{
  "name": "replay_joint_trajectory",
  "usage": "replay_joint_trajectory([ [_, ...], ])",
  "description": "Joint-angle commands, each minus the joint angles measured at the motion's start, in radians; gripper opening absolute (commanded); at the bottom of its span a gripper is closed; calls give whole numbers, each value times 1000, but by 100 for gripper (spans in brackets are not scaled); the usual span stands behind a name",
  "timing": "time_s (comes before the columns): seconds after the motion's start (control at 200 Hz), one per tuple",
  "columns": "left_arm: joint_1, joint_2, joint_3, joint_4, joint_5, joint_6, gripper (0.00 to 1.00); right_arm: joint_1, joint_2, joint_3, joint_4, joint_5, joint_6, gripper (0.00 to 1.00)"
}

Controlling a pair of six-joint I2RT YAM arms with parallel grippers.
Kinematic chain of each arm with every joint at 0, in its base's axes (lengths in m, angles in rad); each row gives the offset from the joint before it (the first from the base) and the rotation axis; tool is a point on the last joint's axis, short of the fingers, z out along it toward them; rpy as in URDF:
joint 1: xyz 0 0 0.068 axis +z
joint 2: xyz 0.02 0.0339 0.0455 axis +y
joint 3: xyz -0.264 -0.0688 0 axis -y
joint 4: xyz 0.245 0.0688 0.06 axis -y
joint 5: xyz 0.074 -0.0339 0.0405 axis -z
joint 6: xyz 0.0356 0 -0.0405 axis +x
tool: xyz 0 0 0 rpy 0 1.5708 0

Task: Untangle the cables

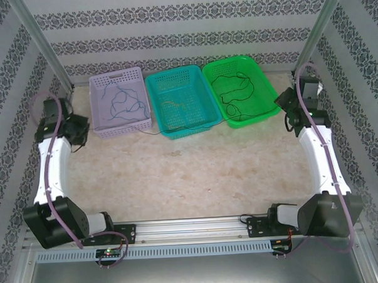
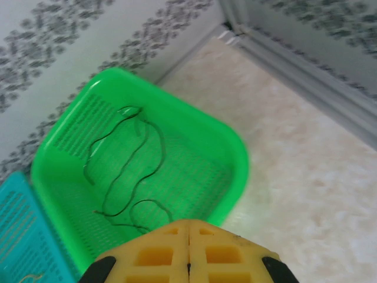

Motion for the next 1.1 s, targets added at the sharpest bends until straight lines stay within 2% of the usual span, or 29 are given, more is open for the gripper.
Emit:
replay_joint_trajectory([
  [0.0,-182,107,192,205,127,-32,0,65,37,68,51,-73,-66,0],
  [0.155,-387,388,648,250,147,-34,0,79,77,128,69,-85,-56,0],
  [0.33,-507,781,1218,348,174,-73,0,83,120,194,85,-98,-37,0],
  [0.43,-552,1026,1451,556,175,-181,0,84,152,214,107,-121,-15,0],
  [0.535,-587,1197,1473,923,72,-328,0,83,198,240,130,-167,6,0],
  [0.629,-617,1309,1483,1093,-33,-369,0,82,243,247,146,-197,16,0],
  [0.724,-652,1392,1487,1120,-60,-372,0,78,292,235,147,-209,30,0],
  [0.839,-701,1462,1487,1104,-24,-358,0,74,343,212,125,-201,44,0],
  [1.059,-773,1510,1487,1077,6,-340,0,69,506,296,2,-268,48,0],
  [1.094,-782,1511,1486,1075,10,-339,0,69,530,326,-25,-276,43,5],
])
